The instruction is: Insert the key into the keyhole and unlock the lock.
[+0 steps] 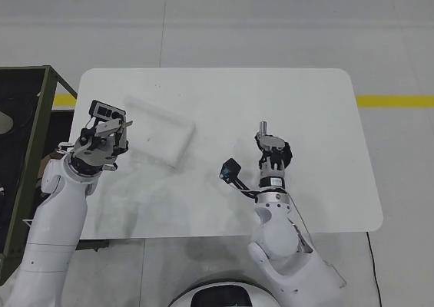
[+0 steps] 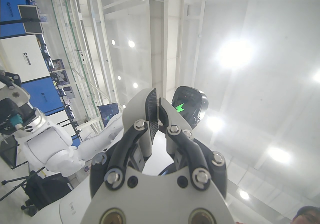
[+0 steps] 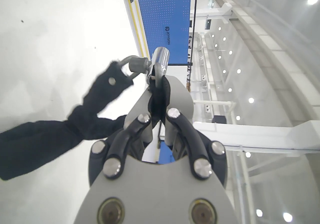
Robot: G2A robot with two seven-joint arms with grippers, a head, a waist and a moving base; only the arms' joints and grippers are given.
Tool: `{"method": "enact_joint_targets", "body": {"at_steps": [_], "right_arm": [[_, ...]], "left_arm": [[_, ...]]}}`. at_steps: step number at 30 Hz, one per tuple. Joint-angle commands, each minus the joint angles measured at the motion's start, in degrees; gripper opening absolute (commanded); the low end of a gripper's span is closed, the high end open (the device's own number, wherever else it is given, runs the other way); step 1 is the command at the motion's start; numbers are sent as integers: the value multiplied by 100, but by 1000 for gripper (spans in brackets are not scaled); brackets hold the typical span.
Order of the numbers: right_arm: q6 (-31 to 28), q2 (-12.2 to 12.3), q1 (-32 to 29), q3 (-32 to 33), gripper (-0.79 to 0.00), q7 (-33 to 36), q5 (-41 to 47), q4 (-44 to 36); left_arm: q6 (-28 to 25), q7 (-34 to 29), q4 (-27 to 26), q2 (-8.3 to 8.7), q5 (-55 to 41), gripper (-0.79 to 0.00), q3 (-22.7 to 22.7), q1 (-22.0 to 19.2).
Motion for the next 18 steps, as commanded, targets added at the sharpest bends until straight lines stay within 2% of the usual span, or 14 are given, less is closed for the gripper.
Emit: {"method": "enact_joint_targets", "body": {"at_steps": [1,7,17,18], "right_arm": [[312,-1,-28,16,-785,-30,275,-5],[223,0,-183,-13,-785,-422,455,-195],[332,-6,-181,63,-785,-269,350,-222],[344,-12,-202,35,-785,-441,615,-289]], "left_arm": [[0,0,0,0,0,-785,0,0],[0,0,0,0,0,-785,0,0],[0,0,0,0,0,-785,0,0],[0,0,0,0,0,-785,0,0]]}}
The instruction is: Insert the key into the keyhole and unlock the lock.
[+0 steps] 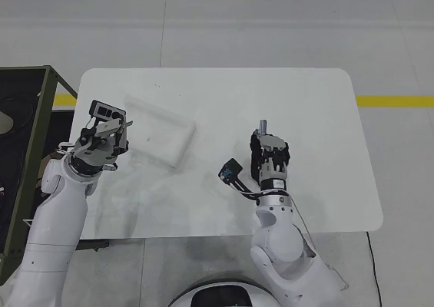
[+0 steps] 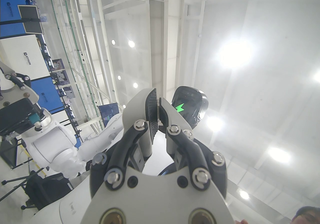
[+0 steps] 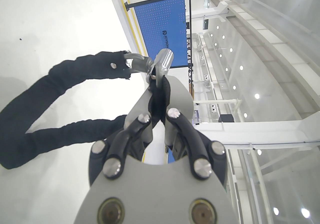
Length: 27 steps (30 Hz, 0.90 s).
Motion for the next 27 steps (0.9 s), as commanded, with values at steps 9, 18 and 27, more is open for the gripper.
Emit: {"method": "enact_joint_targets", "body": {"at_steps": [9,18,27], "right_arm": [[-1779,149,430,902,-785,-3208,2844,-204],[-3707,409,1008,1997,-785,-5378,3655,14],[-3707,409,1008,1997,-785,-5378,3655,14]], "left_arm": [[0,0,0,0,0,-785,0,0],[0,0,0,0,0,-785,0,0],[0,0,0,0,0,-785,0,0]]}}
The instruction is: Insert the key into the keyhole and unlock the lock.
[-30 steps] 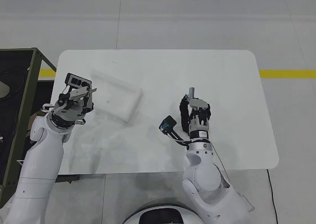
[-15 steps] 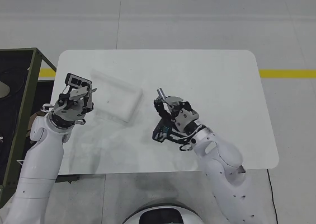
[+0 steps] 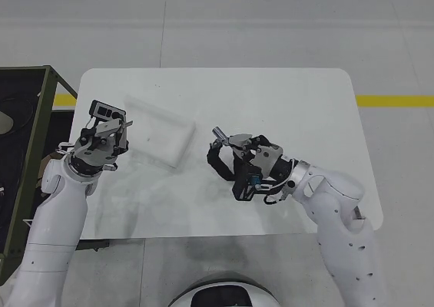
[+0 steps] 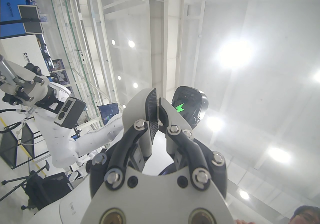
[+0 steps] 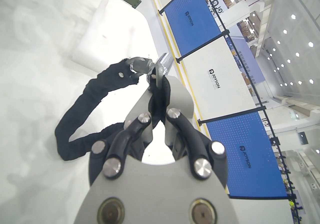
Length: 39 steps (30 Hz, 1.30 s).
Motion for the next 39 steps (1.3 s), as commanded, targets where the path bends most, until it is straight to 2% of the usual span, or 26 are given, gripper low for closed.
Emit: {"method": "enact_joint_targets", "body": {"at_steps": [1,4,7,10,15,24,28,32,35,39], "right_arm": [[-2,0,0,0,-785,-1,0,0],[-210,-7,-35,198,-785,-409,1143,202],[-1018,6,223,481,-785,-729,2500,654],[-1765,24,506,610,-785,-736,3551,1090],[-1765,186,871,79,-785,-574,4996,1647],[-1765,854,1650,-1218,-785,99,8194,2193],[-1765,1147,1947,-1785,-785,602,9818,2280],[-1765,1384,2182,-2155,-785,1389,11600,2437],[-1765,1506,2303,-2325,-785,2273,12790,2530],[-1765,1606,2437,-2349,-785,3590,13520,2765]], "left_arm": [[0,0,0,0,0,-785,0,0],[0,0,0,0,0,-785,0,0],[0,0,0,0,0,-785,0,0],[0,0,0,0,0,-785,0,0],[0,0,0,0,0,-785,0,0],[0,0,0,0,0,-785,0,0],[0,0,0,0,0,-785,0,0],[0,0,0,0,0,-785,0,0],[0,0,0,0,0,-785,0,0],[0,0,0,0,0,-785,0,0]]}}
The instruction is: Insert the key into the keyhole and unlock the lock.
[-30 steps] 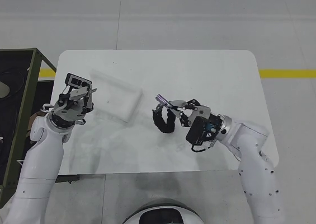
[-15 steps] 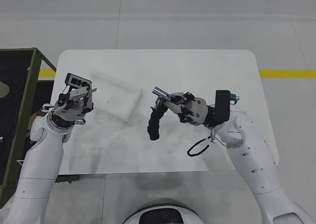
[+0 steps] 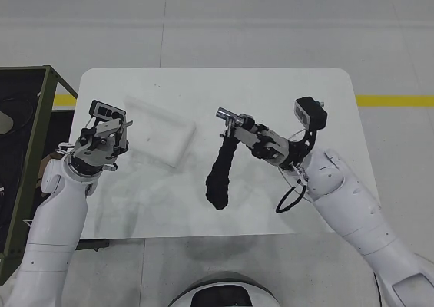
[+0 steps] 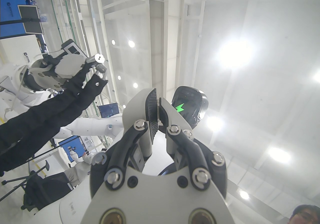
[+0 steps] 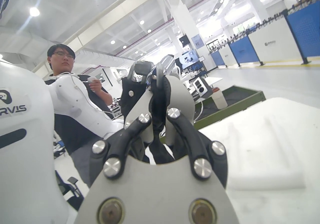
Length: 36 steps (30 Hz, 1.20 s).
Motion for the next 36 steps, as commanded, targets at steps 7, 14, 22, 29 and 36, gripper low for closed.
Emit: {"method": "enact_joint_targets", "body": {"at_steps": [7,14,22,29,36], "right_arm": [[0,19,46,68,-785,391,102,82],[534,58,-413,113,-785,845,304,-248],[1060,23,-306,-190,-785,2625,2491,-100],[1160,-64,-161,-153,-785,3417,2744,250],[1291,-216,-137,-167,-785,3288,2404,334]], "left_arm": [[-359,27,-356,16,499,-785,-134,248],[-801,-350,-693,104,2174,-785,-464,298],[-1092,-321,-338,101,2558,-785,-430,110],[-1313,221,-265,85,3069,-785,-402,142],[-1423,256,-399,83,3390,-785,-360,222]]}}
